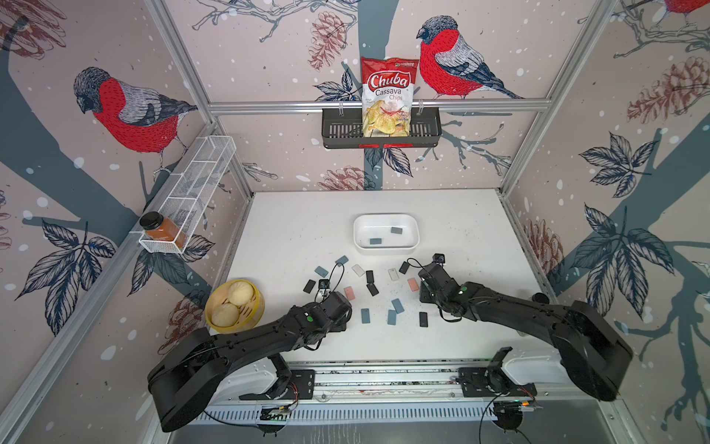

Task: Put the eraser in the storage box
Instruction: Pick up the eraser from the center of the board, then place the eraser in the storage box.

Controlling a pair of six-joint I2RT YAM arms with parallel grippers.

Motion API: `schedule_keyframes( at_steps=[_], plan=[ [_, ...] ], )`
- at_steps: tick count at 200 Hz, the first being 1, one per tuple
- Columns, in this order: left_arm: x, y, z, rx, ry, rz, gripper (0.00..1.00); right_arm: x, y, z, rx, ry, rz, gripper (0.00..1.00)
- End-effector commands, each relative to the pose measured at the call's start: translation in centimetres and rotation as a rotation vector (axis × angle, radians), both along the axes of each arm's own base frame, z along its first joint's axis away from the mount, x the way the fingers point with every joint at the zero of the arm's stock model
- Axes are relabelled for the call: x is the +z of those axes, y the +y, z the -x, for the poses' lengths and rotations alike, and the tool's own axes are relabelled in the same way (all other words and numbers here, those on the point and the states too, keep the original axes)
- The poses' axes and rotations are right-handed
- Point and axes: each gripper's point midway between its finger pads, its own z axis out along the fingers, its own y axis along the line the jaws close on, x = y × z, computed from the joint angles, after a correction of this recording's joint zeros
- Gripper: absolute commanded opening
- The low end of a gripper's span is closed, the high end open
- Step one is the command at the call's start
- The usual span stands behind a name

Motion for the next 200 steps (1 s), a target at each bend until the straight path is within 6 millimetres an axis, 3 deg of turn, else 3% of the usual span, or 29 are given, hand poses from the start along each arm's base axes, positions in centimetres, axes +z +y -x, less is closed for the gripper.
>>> schedule_keyframes(
  at_steps=[1,44,80,133,200],
  plan=[
    [-0.6,-0.8,0.8,-0.032,0.049,0.025,0.76,0.8,-0.2,-0.1,-0.007,-0.014,-0.001,0.08],
    [-0.7,-1.3,1.6,-0.055,0.074,0.037,0.66,2.2,-0.3,-0.2,-0.015,-0.038,-0.011,0.08],
    [-0.1,-2.3,3.0,-0.082,0.091,0.059,0.69,3.7,-0.3,-0.5,-0.021,-0.070,-0.028,0.08],
    [-1.3,-1.1,3.5,-0.071,0.111,0.001,0.69,4.2,-0.2,-0.5,-0.022,-0.073,-0.038,0.07],
    [-1.6,-1.2,3.7,-0.069,0.128,-0.008,0.53,5.3,0.0,-0.6,-0.020,-0.087,-0.059,0.06]
  ],
)
